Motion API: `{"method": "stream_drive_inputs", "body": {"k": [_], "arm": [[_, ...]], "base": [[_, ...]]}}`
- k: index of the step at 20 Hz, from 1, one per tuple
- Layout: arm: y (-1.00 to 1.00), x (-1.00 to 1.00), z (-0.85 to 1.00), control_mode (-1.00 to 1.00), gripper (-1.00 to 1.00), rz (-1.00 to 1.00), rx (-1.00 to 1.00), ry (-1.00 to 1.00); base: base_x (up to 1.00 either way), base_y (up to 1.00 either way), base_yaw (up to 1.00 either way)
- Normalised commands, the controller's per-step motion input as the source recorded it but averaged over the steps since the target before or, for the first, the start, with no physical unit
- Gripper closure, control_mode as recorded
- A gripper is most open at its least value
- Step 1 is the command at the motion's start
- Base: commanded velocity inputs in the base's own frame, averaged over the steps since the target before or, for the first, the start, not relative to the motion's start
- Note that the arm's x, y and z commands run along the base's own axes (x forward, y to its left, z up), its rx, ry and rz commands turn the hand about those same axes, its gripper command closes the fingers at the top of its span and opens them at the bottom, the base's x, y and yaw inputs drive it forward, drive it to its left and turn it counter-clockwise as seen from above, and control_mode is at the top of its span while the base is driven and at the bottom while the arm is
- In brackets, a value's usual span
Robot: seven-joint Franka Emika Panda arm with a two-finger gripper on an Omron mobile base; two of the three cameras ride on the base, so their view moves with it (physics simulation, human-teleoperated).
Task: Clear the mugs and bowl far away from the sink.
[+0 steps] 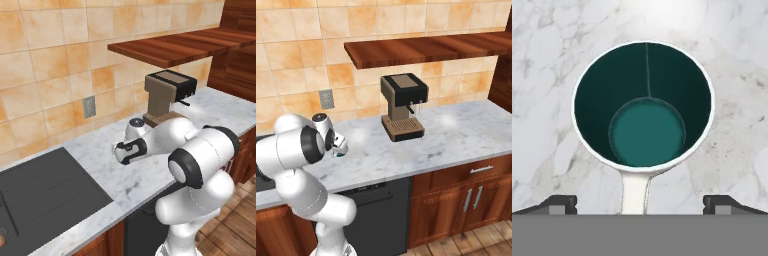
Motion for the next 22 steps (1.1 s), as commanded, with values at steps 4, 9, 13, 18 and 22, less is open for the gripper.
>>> {"method": "stream_drive_inputs", "body": {"k": [4,9,13,18,22], "arm": [[0.16,0.19,-0.19,-1.00,-1.00,0.00,0.00,0.00],[0.13,0.20,-0.17,-1.00,1.00,0.00,0.00,0.01],[0.03,0.08,-0.09,-1.00,1.00,0.00,0.00,0.00],[0.00,0.02,-0.09,-1.00,1.00,0.01,0.00,0.00],[0.00,-0.01,-0.08,-1.00,1.00,0.03,0.00,0.00]], "base": [[0.00,0.00,0.00],[0.00,0.00,0.00],[0.00,0.00,0.00],[0.00,0.00,0.00],[0.00,0.00,0.00]]}}
